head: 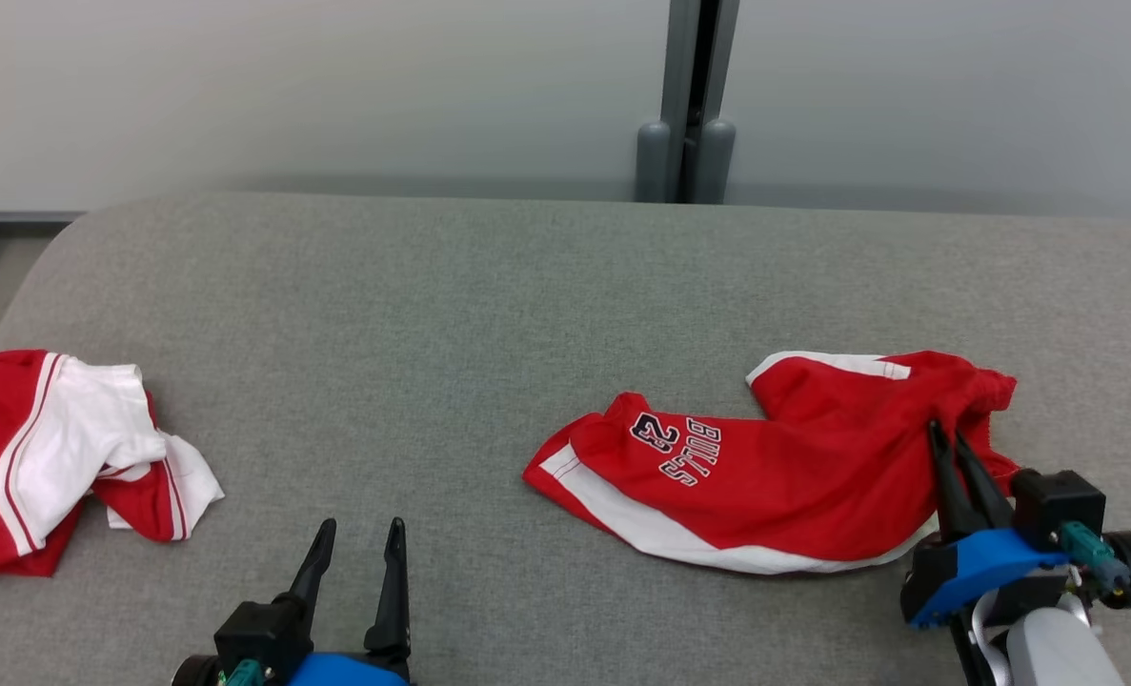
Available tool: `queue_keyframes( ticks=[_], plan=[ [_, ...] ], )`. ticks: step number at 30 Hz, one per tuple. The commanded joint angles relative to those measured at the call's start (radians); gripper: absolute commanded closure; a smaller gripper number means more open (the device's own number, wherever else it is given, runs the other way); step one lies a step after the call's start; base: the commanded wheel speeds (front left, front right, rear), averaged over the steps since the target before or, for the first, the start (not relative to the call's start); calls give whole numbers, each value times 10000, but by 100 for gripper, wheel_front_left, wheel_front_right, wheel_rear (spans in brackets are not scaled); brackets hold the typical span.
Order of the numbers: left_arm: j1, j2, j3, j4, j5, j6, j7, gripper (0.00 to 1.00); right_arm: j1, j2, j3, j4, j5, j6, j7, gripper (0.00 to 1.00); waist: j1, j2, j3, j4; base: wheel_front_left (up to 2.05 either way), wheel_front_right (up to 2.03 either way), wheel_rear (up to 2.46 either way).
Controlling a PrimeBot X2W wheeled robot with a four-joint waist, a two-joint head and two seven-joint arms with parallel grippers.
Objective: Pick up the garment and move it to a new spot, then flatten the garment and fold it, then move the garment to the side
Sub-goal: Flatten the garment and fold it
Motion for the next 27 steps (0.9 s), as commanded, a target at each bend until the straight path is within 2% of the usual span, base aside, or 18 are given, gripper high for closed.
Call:
queue_keyframes(
  ticks=[1,8,14,15,16,19,24,27],
  plan=[
    [-250,1,-46,-26,57,-41,-30,0,-388,-18,-131,253,-121,-3,-52,100,0,-1,487,423,0,0,0],
    [-896,-1,-232,-129,98,-147,-30,0,-2028,-177,-1228,1772,-1128,-3,-150,100,0,-1,1393,890,0,0,0],
    [-1334,2,-257,-158,145,-200,-30,0,-3117,-255,-2453,2969,-2022,-3,-204,100,0,-1,1808,874,0,0,0],
    [-1401,-1,-292,-141,128,-204,-30,0,-3202,-255,-2649,3123,-2163,-3,-203,62,0,-1,1819,853,0,0,0],
    [-1464,-1,-314,-144,85,-202,-30,0,-3297,-240,-2777,3187,-2279,-3,-213,0,0,-1,1814,823,0,0,0],
    [-1527,2,-340,-157,5,-141,-30,0,-3233,-83,-2526,2467,-2135,-3,-218,0,0,-1,1686,583,0,0,0],
    [-1465,1,-304,-208,-92,-83,-30,0,-2084,-33,-1237,734,-1235,-3,-213,0,0,-1,1413,153,0,0,0],
    [-1400,2,-321,-231,-89,-78,-30,0,-1327,-20,-801,-175,-782,-3,-215,0,0,-1,1240,-144,0,0,0]
  ],
)
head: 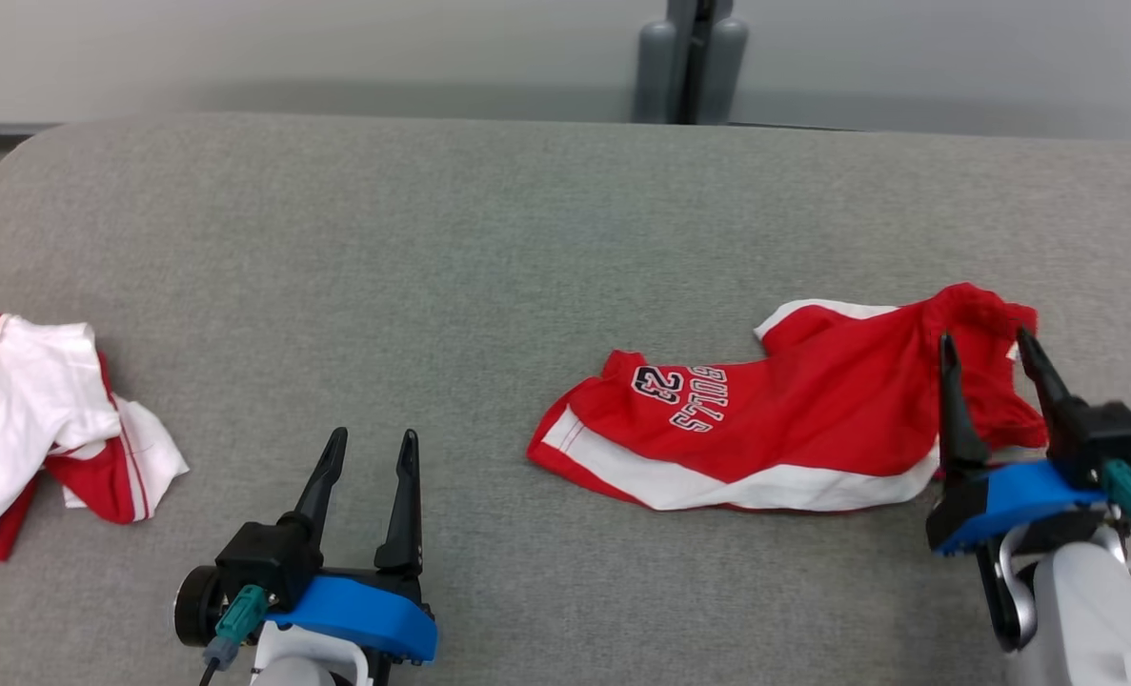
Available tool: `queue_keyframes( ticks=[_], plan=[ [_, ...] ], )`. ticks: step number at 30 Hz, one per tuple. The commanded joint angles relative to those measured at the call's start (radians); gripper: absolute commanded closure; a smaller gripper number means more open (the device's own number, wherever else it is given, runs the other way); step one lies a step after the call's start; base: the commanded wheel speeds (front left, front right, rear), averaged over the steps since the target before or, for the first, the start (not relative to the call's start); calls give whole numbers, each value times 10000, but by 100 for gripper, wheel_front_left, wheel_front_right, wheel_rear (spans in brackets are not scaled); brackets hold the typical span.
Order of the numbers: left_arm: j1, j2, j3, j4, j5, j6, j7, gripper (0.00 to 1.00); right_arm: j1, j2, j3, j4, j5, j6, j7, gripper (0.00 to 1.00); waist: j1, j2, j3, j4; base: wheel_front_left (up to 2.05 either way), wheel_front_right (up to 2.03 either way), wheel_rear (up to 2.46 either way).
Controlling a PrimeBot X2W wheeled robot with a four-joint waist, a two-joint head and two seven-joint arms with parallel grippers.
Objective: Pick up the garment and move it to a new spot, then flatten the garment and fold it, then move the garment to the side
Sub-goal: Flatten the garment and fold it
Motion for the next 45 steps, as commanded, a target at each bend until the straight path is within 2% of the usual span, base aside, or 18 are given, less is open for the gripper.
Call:
queue_keyframes(
  ticks=[1,10,22,34,45],
  plan=[
    [38,2,-19,-64,-29,26,-30,0,458,-5,169,-324,211,-3,-35,0,-1,0,-242,-286,0,0,0],
    [-102,2,-595,266,-83,-114,-30,0,1900,-1,818,-936,1136,-3,-35,0,-1,0,-404,-1066,0,0,0],
    [-1212,7,-1495,2015,63,-343,-30,0,1628,-3,1143,-1078,1352,-3,-36,0,-1,0,126,-1897,0,0,0],
    [-1725,10,-1512,3280,94,-315,-4,0,1581,-3,1109,-1101,1451,-3,-38,0,-1,0,364,-1992,0,0,0],
    [-1983,47,-1339,3842,381,-228,1,0,1340,-1,1259,-984,1536,-3,-36,0,-1,0,472,-1946,0,0,0]
  ],
)
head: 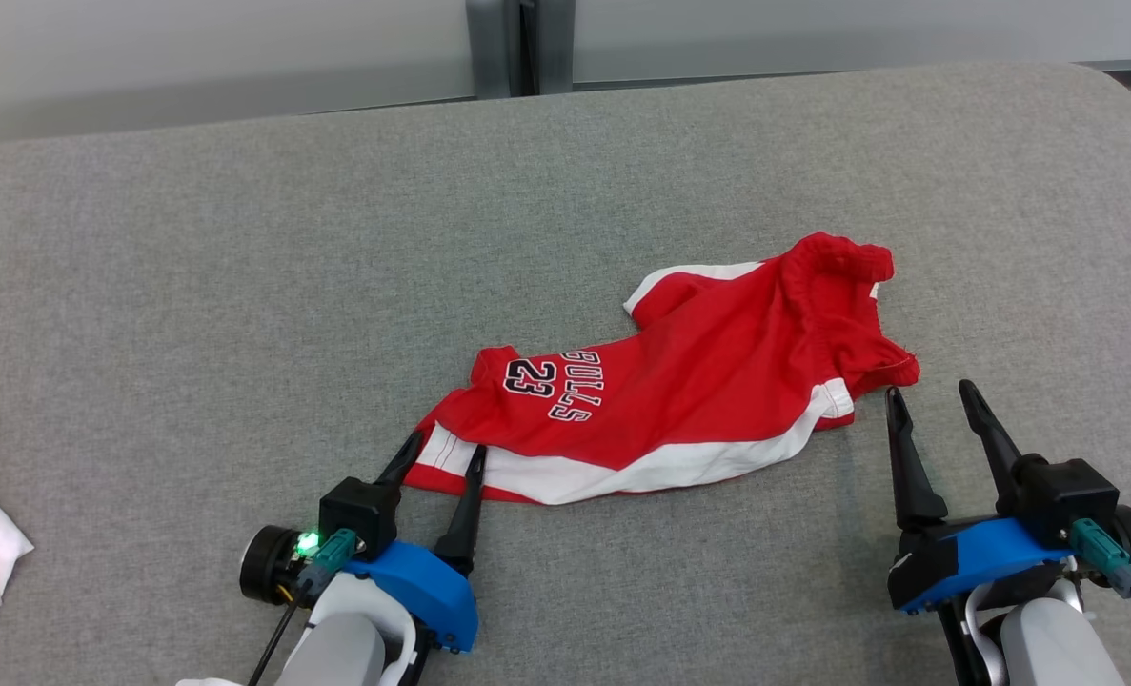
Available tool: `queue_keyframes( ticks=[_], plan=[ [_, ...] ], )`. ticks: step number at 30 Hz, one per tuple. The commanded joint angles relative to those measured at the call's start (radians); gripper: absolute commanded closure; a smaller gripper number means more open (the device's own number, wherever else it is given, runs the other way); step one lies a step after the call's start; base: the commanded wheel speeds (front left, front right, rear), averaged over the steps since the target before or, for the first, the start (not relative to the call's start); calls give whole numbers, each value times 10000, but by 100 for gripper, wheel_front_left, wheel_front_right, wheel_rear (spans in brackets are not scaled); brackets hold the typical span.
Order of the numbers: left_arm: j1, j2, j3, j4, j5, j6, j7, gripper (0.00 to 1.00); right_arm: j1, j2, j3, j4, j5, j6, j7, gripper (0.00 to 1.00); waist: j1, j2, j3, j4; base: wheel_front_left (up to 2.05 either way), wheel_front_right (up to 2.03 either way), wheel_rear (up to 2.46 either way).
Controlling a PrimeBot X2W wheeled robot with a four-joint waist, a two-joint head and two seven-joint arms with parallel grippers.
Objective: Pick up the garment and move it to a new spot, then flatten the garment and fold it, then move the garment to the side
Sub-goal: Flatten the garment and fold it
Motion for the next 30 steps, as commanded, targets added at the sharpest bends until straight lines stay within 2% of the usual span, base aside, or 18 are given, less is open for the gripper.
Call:
queue_keyframes(
  ticks=[1,2,3,7,13,17,23,24,25,26,27,30],
  plan=[
    [-23,107,3,267,4,62,51,43,-74,-10,11,23,57,-3,-34,0,0,0,-1,4,0,0,0],
    [-31,104,-75,336,-45,51,51,88,-80,-10,18,34,59,-3,-34,0,0,0,-5,12,0,0,0],
    [-41,100,-158,352,-98,38,53,100,-75,-10,17,46,70,-3,-36,0,0,0,-15,30,0,0,0],
    [-2,87,-111,-327,-267,12,33,100,100,-8,-40,133,61,-3,-34,0,0,0,-141,223,0,0,0],
    [700,75,512,-1813,-555,66,27,100,387,-8,-102,390,49,-3,-36,0,0,0,-663,804,0,0,0],
    [1404,67,918,-2333,-902,294,27,100,563,-10,-54,608,82,-3,-36,0,0,0,-1098,1235,0,0,0],
    [2185,63,1289,-1866,-1125,881,25,100,851,-11,125,896,209,-3,-35,0,0,0,-1648,1636,0,0,0],
    [2269,64,1371,-1795,-1081,979,25,82,890,-11,173,910,238,-3,-35,0,0,0,-1719,1659,0,0,0],
    [2334,70,1427,-1746,-938,1065,25,54,916,-11,220,916,268,-3,-35,0,0,0,-1789,1672,0,0,0],
    [2375,64,1448,-1778,-678,1095,25,7,952,-13,276,915,277,-3,-35,0,0,0,-1863,1673,0,0,0],
    [2462,64,1554,-1836,-539,1159,25,0,1006,-12,321,896,293,-3,-35,0,0,0,-1926,1666,0,0,0],
    [2687,69,1944,-2098,-34,1288,25,0,1124,-11,527,760,332,-3,-36,0,0,0,-2113,1591,0,0,0]
  ],
)
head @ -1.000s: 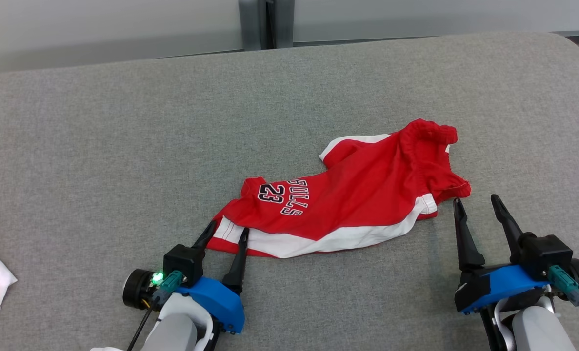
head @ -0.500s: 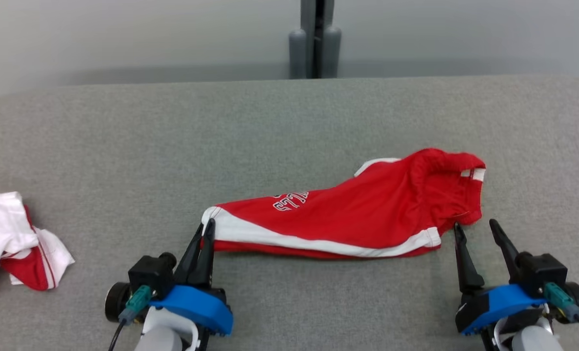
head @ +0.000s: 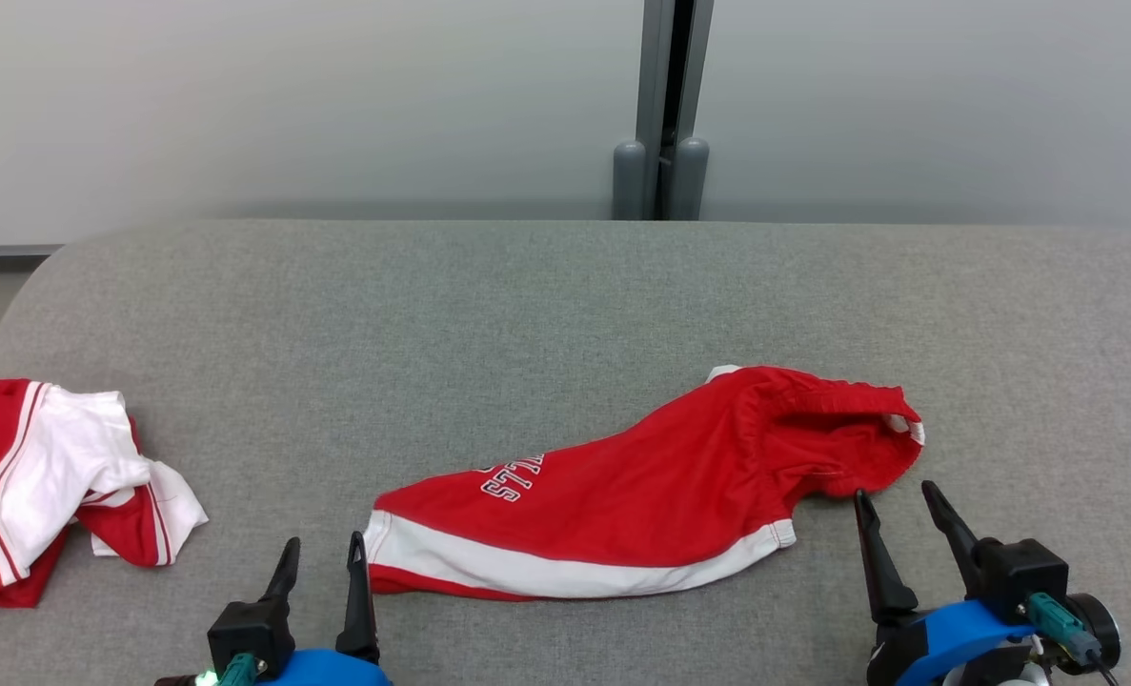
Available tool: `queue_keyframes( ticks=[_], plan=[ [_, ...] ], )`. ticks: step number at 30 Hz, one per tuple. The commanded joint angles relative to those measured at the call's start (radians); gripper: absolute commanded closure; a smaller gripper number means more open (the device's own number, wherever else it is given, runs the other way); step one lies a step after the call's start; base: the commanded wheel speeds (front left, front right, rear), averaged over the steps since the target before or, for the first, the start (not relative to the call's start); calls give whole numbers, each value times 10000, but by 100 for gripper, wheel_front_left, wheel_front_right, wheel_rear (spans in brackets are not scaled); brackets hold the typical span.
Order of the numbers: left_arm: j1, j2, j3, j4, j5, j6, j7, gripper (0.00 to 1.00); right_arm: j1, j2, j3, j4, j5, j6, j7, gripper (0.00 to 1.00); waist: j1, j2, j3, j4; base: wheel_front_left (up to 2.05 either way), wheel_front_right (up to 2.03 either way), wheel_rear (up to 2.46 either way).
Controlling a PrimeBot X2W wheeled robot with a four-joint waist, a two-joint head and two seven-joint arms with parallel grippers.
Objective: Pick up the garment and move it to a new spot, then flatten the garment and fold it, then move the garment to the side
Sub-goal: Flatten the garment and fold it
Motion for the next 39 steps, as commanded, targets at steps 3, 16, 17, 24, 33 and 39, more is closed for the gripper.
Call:
queue_keyframes(
  ticks=[3,16,17,24,33,39],
  plan=[
    [271,26,401,-456,530,123,-5,0,339,-19,172,-251,17,-3,-35,0,0,-1,-288,-148,0,0,0],
    [1267,13,783,-847,1040,-385,-4,0,875,-16,532,-5,206,-3,-35,0,0,-1,-783,-318,0,0,0],
    [1303,10,727,-867,891,-436,-4,0,876,-16,543,13,204,-3,-35,0,0,-1,-780,-310,0,0,0],
    [1119,8,364,-712,546,-673,-4,0,574,-13,1008,634,-114,-3,-36,0,0,-1,-597,-74,0,0,0],
    [841,13,63,-566,437,-754,-4,0,-316,-18,1142,1965,-933,-3,-35,0,0,-1,-133,515,0,0,0],
    [796,10,159,-541,495,-808,-4,0,-864,-21,1069,2436,-1314,-3,-35,0,0,-1,147,722,0,0,0]
  ],
)
